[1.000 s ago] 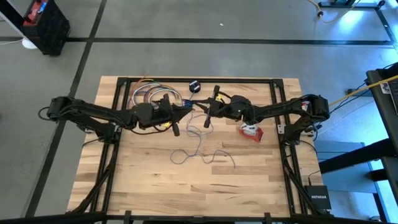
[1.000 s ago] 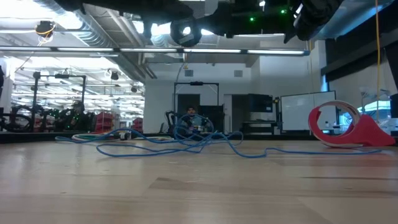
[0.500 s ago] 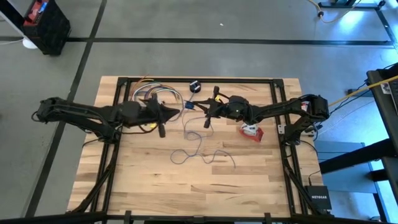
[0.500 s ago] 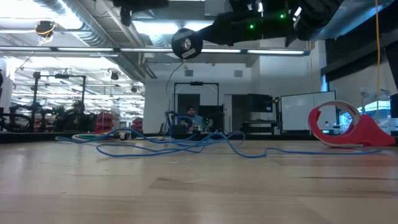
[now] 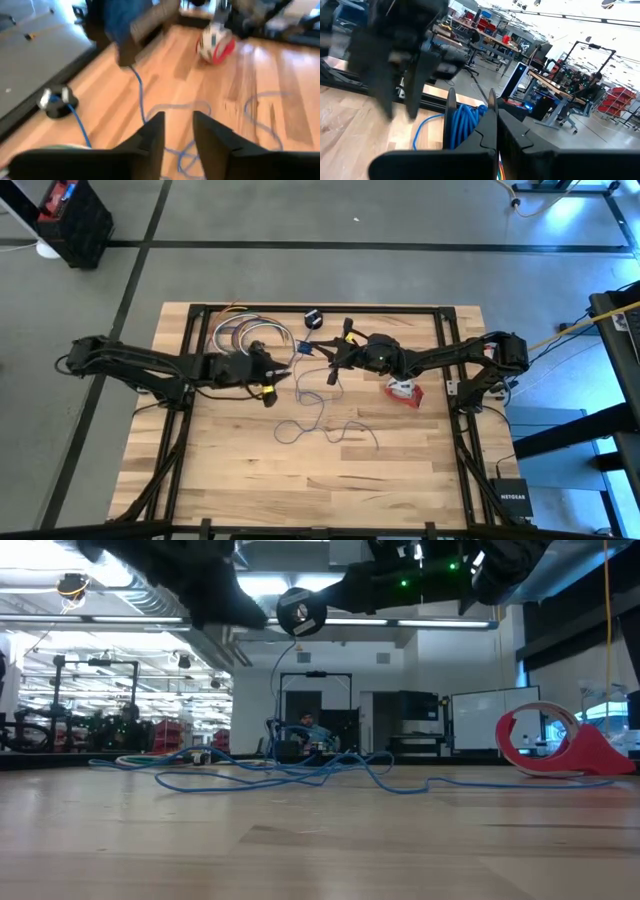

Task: Coil cords
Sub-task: Coil the blue wire onto the spool

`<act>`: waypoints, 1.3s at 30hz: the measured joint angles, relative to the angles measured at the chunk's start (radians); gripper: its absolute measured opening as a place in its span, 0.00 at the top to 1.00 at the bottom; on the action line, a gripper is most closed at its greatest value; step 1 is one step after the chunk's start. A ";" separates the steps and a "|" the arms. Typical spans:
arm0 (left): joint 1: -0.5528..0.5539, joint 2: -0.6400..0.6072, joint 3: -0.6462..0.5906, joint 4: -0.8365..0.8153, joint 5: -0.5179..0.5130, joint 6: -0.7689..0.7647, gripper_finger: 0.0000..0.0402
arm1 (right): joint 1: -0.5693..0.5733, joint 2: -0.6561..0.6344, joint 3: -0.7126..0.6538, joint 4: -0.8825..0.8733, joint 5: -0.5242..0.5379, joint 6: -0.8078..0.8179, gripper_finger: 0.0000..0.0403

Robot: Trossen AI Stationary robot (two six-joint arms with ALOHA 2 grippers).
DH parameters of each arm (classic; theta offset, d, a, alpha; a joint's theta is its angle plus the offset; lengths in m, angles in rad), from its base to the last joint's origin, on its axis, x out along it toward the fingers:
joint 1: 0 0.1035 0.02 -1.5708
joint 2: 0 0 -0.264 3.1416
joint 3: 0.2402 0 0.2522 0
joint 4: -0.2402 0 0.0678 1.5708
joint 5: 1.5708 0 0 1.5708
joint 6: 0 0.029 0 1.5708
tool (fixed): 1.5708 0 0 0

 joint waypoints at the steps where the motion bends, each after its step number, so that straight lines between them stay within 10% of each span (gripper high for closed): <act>1: 0.000 0.024 0.000 0.009 -0.001 -0.001 0.73 | 0.000 0.000 0.000 -0.001 0.000 0.000 0.99; 26: 0.099 0.238 0.000 0.111 -0.011 0.002 0.67 | 0.000 -0.001 0.001 -0.018 -0.001 0.000 0.99; 39: 0.086 0.269 0.000 0.115 0.023 0.023 0.99 | 0.000 -0.001 0.001 -0.015 -0.002 -0.001 0.99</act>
